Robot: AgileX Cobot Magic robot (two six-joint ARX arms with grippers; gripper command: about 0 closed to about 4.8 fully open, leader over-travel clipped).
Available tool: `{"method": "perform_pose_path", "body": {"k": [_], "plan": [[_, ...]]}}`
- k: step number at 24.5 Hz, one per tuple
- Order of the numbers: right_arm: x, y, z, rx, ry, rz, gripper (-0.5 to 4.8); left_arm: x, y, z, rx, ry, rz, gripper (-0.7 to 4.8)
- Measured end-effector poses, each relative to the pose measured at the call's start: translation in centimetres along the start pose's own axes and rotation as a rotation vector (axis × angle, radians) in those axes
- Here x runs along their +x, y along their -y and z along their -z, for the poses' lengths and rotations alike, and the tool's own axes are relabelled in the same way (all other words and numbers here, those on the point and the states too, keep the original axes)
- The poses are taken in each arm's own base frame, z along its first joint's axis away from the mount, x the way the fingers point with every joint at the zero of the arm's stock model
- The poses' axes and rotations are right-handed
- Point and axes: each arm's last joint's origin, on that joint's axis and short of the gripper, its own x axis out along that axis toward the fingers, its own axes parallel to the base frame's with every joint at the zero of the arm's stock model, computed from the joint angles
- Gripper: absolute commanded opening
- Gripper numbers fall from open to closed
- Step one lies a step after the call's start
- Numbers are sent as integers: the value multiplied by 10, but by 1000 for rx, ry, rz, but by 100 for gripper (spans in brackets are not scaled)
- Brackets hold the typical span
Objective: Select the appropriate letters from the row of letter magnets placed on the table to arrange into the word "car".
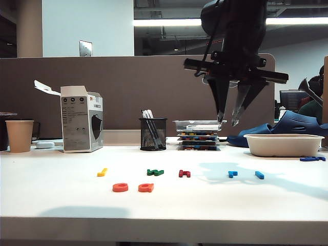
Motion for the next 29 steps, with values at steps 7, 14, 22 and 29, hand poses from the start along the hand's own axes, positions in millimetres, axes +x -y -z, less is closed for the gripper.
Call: {"method": "perform_pose_path", "body": {"k": [7, 14, 22, 29], "plan": [[12, 2, -5, 121, 18, 82, 118, 0, 0, 0, 0, 0, 0, -5], [51, -4, -8, 112, -71, 125, 117, 0, 0, 0, 0, 0, 0, -5], [64, -3, -8, 95, -69, 103, 116, 0, 0, 0, 0, 0, 0, -5], [83, 1, -1, 97, -108, 102, 116, 0, 0, 0, 0, 0, 0, -5]]}}
